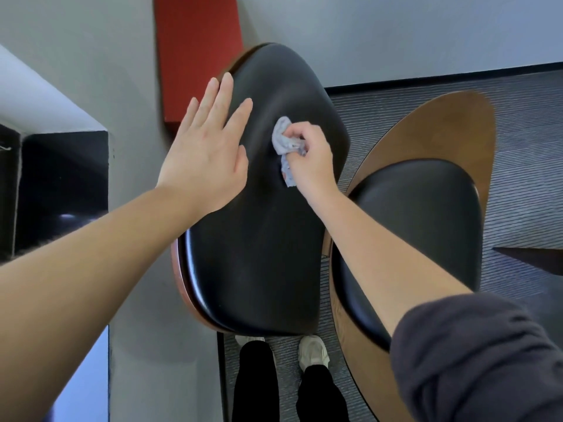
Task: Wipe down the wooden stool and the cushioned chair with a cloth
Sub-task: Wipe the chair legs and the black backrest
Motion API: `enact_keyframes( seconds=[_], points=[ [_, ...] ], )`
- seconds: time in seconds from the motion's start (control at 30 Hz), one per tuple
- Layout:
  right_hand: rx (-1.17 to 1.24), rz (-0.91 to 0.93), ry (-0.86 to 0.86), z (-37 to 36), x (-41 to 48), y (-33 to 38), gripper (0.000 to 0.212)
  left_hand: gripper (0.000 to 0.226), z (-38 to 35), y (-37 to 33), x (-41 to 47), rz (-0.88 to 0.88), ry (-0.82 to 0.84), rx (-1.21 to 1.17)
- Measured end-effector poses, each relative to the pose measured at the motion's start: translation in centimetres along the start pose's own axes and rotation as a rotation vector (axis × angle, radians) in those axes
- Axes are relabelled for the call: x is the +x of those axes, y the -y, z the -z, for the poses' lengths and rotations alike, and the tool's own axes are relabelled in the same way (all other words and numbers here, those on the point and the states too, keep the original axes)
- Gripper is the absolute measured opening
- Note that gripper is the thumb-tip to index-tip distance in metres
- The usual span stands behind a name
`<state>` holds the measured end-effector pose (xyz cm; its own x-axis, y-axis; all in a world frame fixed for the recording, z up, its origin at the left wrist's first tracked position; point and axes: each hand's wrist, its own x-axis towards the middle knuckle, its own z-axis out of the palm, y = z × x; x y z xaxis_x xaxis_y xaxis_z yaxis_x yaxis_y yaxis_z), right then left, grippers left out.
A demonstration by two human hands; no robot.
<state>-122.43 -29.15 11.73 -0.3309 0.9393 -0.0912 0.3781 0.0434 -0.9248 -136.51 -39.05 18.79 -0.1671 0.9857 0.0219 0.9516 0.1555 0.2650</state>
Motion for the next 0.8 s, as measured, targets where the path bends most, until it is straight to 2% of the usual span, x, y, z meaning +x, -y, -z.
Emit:
enact_keyframes(
  seconds=[0.17,0.33,0.5,0.6,0.7,0.8],
  points=[
    [-0.019,0.118,0.111,-0.1,-4.9,0.5,0.03,0.057,0.2,0.2,-0.1,0.013,-0.027,-0.118],
    [-0.012,0.124,0.24,0.1,-10.6,0.3,0.029,0.058,0.6,-0.2,-0.6,0.073,-0.032,-0.189],
    [-0.031,0.155,0.328,0.6,-14.0,-0.6,0.023,0.061,1.0,-0.2,-0.7,0.212,-0.041,-0.295],
    [-0.04,0.189,0.269,0.2,-12.9,-0.6,0.024,0.056,0.8,0.9,-1.0,0.248,-0.024,-0.415],
    [0.045,0.061,0.074,-1.0,-7.8,0.8,0.03,0.052,0.6,1.7,-1.4,0.255,-0.027,-0.534],
    [0.064,-0.03,-0.098,-1.1,-0.1,2.5,0.027,0.051,0.5,1.7,-1.4,0.273,-0.034,-0.626]
  ],
)
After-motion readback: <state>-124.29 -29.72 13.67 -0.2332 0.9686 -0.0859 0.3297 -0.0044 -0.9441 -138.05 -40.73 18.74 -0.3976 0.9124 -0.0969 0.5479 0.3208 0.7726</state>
